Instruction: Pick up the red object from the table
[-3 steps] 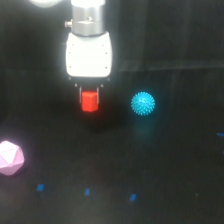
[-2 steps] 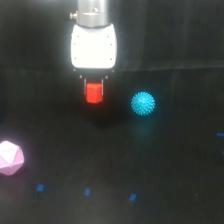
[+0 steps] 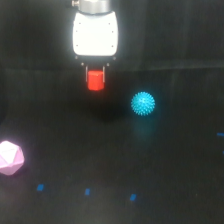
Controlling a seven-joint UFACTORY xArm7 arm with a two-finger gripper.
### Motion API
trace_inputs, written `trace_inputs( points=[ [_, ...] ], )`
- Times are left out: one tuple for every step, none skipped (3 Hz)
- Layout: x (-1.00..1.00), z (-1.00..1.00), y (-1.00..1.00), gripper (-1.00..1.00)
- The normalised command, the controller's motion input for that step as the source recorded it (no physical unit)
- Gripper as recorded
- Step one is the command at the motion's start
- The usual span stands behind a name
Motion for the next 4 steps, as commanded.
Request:
trace_inputs(
  points=[
    [0.62,-0.26,-0.31,-1.0],
    [-0.44,0.02,-0.43,-1.0],
    [0.0,0.15,-0.22,-1.0],
    [0.04,0.49,-1.0,-1.0]
  ],
)
